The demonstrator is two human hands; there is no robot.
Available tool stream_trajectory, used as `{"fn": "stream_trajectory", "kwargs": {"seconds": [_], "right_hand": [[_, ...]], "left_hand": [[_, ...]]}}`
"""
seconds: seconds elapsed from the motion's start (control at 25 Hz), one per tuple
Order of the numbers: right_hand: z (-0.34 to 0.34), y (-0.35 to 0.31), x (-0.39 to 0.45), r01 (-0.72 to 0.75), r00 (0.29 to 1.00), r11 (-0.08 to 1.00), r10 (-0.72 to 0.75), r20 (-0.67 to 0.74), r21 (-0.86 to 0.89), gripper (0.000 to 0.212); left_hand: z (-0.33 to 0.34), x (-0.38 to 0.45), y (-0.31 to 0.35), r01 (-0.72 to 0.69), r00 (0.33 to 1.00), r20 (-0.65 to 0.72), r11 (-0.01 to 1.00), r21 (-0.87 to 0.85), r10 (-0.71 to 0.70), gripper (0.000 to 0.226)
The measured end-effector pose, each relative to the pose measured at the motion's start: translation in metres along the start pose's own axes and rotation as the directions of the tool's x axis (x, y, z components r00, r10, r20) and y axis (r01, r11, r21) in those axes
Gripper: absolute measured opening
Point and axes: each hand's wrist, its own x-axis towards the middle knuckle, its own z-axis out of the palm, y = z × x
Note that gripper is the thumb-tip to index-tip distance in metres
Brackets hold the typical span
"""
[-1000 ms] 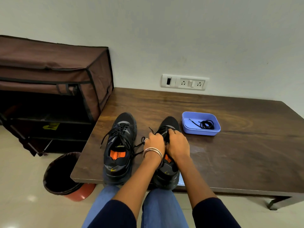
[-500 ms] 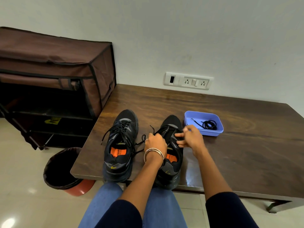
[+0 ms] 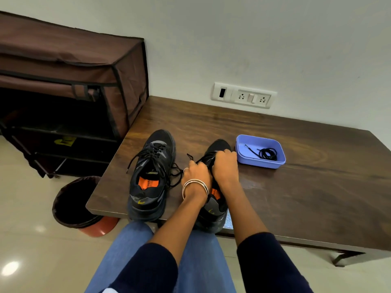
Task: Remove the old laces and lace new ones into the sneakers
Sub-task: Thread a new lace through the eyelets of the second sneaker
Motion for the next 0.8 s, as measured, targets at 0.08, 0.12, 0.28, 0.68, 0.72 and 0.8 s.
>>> {"fn": "stream_trajectory", "kwargs": {"seconds": [0.08,0.12,0.28,0.68,0.72,0.8], "right_hand": [[0.006,0.000,-0.002,-0.064,0.996,0.998,0.065,-0.059,0.015,0.022],[0.008,0.001,-0.002,-0.066,0.994,0.997,0.068,-0.080,0.029,0.023],[-0.003,0.014,-0.010,-0.092,0.978,0.887,0.166,-0.127,0.452,0.014],[-0.038,0.028,-0.027,-0.282,0.729,0.634,0.630,-0.269,0.720,0.033],[-0.036,0.021,-0.020,-0.186,0.829,0.761,0.461,-0.316,0.622,0.032],[-0.022,0.009,-0.009,-0.065,0.962,0.931,0.153,-0.225,0.358,0.025]], "left_hand": [[-0.001,0.000,0.000,0.001,1.000,0.006,1.000,-0.004,-0.001,0.032],[0.000,0.000,0.000,0.013,1.000,0.005,1.000,-0.018,-0.013,0.033],[0.002,-0.003,-0.001,0.037,0.999,0.004,0.998,-0.050,-0.037,0.031],[0.004,-0.003,0.001,0.030,0.999,-0.024,0.998,-0.050,-0.031,0.038],[0.004,-0.003,0.001,0.027,0.999,-0.026,0.998,-0.050,-0.029,0.036],[0.004,-0.004,0.001,0.028,0.999,-0.029,0.999,-0.042,-0.029,0.032]]}}
